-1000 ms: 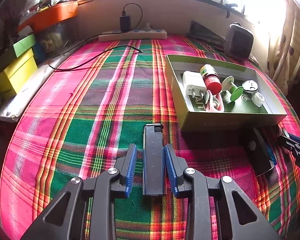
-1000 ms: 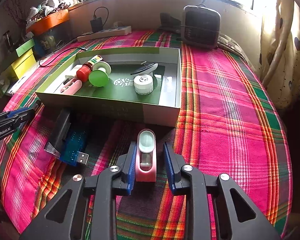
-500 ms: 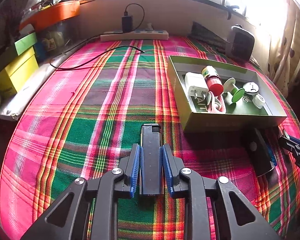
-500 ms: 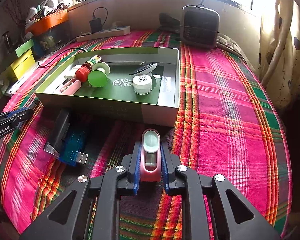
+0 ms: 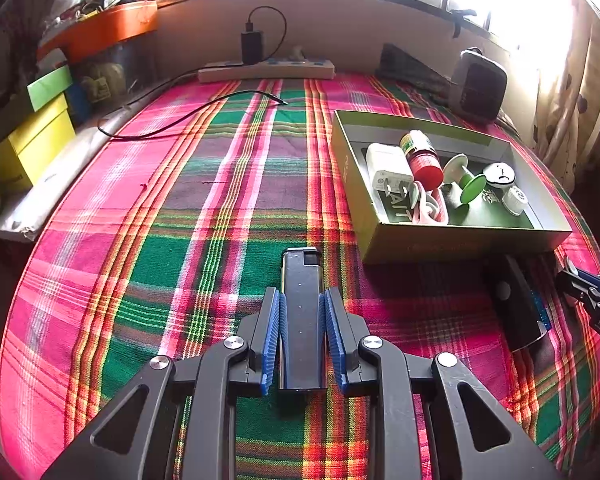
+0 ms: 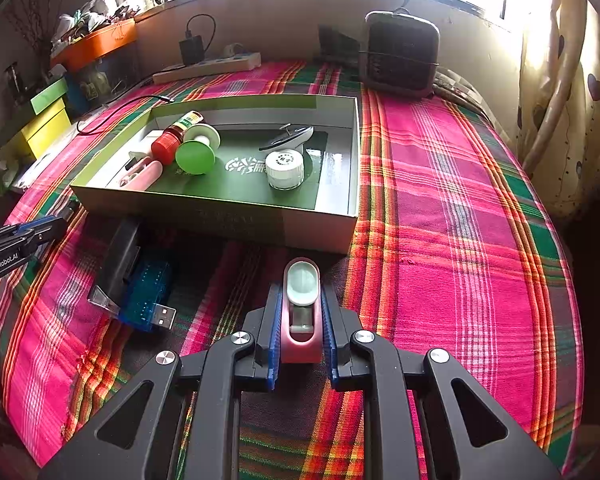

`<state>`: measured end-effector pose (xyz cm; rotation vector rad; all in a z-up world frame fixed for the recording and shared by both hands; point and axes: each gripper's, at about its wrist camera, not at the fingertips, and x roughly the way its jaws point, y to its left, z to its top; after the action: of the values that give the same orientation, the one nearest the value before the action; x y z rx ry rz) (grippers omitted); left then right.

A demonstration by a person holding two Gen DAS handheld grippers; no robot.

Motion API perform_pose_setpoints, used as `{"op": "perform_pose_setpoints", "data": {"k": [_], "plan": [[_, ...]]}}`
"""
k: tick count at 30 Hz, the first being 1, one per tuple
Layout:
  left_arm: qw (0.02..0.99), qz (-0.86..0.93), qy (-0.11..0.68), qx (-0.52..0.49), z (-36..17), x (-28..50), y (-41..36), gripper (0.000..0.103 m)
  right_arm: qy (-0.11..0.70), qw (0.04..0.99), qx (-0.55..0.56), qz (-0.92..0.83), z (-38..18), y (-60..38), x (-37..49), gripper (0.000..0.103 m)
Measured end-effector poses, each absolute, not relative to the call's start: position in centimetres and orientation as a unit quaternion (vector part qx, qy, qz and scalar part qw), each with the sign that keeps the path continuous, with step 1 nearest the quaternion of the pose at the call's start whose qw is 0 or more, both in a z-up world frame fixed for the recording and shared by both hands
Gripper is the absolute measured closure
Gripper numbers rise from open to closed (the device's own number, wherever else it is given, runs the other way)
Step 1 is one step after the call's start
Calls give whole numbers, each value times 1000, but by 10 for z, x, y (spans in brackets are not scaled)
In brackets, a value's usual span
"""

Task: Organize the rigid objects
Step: 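Carry the lighter and stapler over the tray with both grippers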

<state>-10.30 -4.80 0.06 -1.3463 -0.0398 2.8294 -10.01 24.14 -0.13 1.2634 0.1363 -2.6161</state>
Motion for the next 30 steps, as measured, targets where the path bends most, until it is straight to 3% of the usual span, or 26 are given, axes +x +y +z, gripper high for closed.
{"op": "perform_pose_setpoints", "data": {"k": [30], "plan": [[47, 921, 3, -386, 54, -98, -31, 81, 44, 133, 391, -910, 41, 234, -99, 85]]}}
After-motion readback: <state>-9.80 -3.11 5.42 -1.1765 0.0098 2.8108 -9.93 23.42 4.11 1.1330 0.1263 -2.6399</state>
